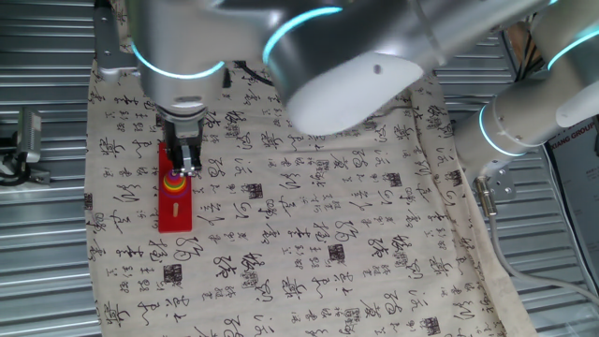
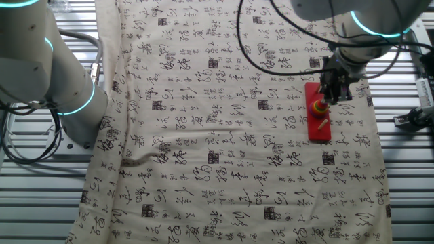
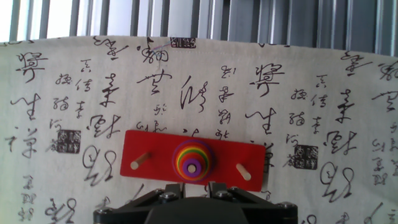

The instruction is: Take out one Hanoi block and throw it aside

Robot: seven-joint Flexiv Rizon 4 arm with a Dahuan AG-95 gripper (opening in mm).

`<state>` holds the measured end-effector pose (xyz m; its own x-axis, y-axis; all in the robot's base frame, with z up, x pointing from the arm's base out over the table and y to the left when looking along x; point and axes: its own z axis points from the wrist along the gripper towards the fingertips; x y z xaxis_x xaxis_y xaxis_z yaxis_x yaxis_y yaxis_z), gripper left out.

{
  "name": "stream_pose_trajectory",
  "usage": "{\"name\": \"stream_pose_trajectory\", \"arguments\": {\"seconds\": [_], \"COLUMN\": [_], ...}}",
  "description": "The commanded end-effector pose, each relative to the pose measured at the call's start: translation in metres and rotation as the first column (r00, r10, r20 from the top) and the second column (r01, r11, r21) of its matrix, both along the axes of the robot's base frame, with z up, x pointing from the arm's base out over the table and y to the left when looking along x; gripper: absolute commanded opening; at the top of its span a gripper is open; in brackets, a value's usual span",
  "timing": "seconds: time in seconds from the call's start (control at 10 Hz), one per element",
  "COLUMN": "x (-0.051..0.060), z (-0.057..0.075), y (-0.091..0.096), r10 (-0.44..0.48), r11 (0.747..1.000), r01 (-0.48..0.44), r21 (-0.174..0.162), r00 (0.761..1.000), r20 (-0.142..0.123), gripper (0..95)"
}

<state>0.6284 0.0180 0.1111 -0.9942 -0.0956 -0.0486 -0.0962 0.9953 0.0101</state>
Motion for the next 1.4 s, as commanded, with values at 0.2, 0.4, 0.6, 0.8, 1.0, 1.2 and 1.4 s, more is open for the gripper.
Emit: {"name": "stream_pose_trajectory", "arguments": {"seconds": [0.2,0.4,0.6,0.8,1.0,1.2,1.4], "x": [0.002,0.002,0.002,0.002,0.002,0.002,0.002], "z": [-0.0012,-0.0012,-0.0012,-0.0012,-0.0012,-0.0012,-0.0012], "y": [-0.0006,-0.0006,-0.0006,-0.0006,-0.0006,-0.0006,-0.0006], "r10": [-0.026,-0.062,-0.075,-0.086,-0.085,-0.083,-0.085], "r11": [0.999,0.998,0.997,0.996,0.996,0.997,0.996], "r01": [0.026,0.063,0.076,0.086,0.085,0.083,0.085], "r21": [-0.021,-0.011,-0.008,-0.002,0.001,0.002,0.0], "r00": [0.999,0.998,0.996,0.996,0.996,0.996,0.996], "r20": [0.022,0.033,0.036,0.035,0.036,0.037,0.037], "gripper": [19.0,19.0,19.0,19.0,19.0,19.0,19.0]}}
